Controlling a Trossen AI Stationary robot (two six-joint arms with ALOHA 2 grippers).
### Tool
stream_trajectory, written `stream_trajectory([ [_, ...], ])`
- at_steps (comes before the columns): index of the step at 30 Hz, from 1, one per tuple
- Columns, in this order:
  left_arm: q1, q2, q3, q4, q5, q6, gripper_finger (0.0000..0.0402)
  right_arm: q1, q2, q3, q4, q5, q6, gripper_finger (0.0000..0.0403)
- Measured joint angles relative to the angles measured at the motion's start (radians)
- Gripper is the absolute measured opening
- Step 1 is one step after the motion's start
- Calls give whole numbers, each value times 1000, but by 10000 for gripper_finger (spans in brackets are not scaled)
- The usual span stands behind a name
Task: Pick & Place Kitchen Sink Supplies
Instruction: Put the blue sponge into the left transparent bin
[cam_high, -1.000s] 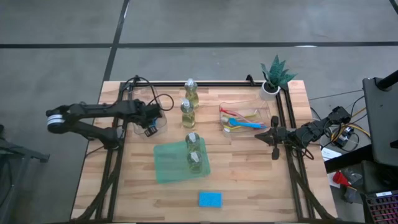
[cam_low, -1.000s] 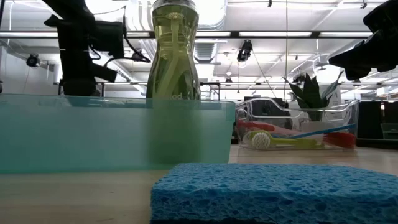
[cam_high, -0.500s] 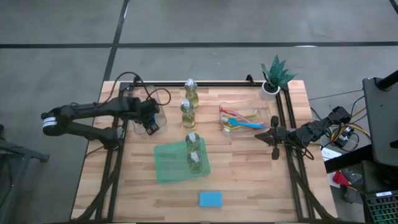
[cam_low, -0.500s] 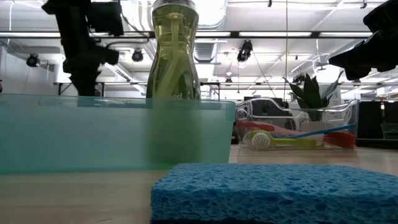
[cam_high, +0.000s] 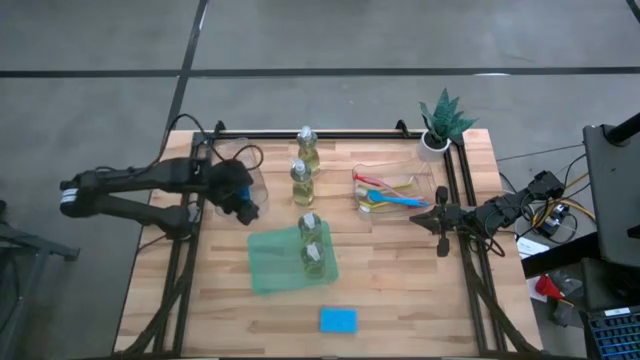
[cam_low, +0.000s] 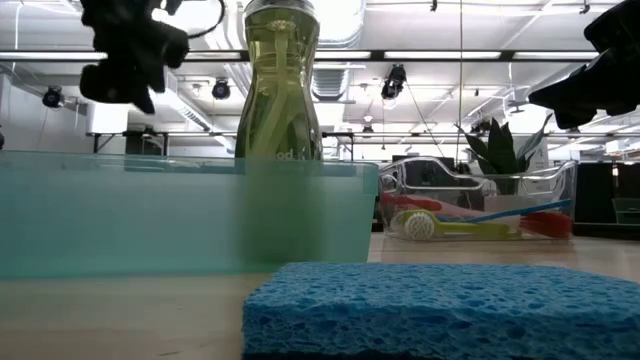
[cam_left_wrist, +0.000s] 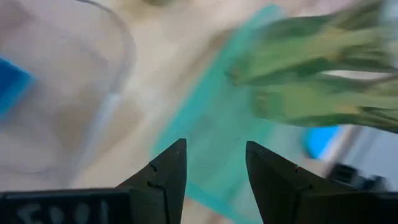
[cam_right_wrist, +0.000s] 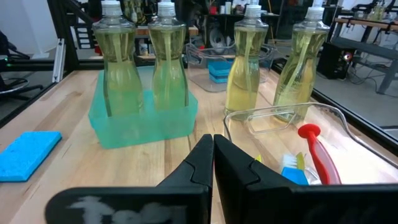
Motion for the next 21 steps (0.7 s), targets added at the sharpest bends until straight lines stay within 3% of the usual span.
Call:
stream_trajectory([
  [4,-120,-29,0,124,3,-124,155,0,0,0,0,0,0,8],
  [8,-273,-32,0,315,-74,-268,158,0,0,0,0,0,0,8],
  [12,-437,-5,0,466,-235,-406,166,0,0,0,0,0,0,8],
  [17,-626,58,2,519,-467,-620,189,0,0,0,0,0,0,8],
  [21,-742,151,5,644,-589,-761,212,0,0,0,0,0,0,8],
])
